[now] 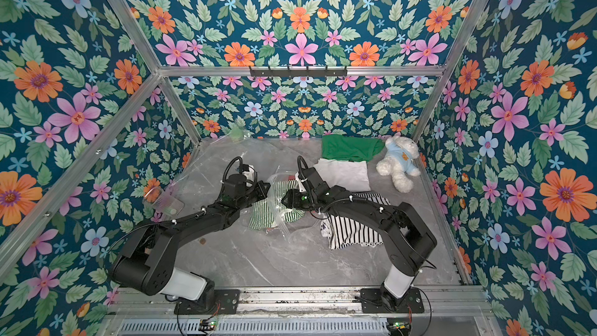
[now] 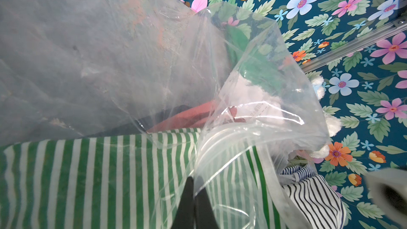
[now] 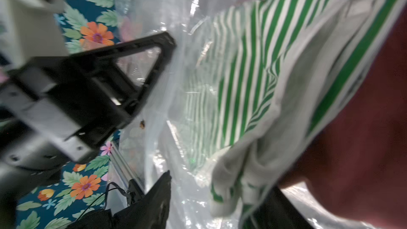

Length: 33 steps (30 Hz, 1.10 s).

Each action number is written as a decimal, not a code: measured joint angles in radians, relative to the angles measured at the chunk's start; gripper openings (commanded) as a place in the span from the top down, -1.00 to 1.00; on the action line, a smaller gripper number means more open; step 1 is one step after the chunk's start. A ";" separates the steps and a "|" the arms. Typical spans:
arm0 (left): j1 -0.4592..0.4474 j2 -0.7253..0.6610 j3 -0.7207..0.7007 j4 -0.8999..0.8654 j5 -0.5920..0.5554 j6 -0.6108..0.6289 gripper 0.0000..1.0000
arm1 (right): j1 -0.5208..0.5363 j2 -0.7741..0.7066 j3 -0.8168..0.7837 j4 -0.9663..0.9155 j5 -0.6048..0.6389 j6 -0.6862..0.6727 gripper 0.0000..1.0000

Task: Take the tank top out of the vacuum bag
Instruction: Take out the tank top from the vacuum bag.

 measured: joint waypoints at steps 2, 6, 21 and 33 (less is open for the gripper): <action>0.000 0.001 0.000 0.003 0.003 0.000 1.00 | -0.013 0.018 0.002 -0.006 0.007 0.000 -0.50; 0.000 0.000 0.000 0.004 0.006 0.000 1.00 | -0.043 0.060 0.010 0.004 0.010 0.000 -0.56; 0.000 -0.011 -0.002 0.010 0.005 0.000 1.00 | -0.098 0.054 -0.058 0.159 -0.054 0.026 1.00; -0.001 0.002 -0.003 0.011 -0.018 -0.021 1.00 | -0.079 -0.235 -0.201 0.159 -0.038 -0.018 1.00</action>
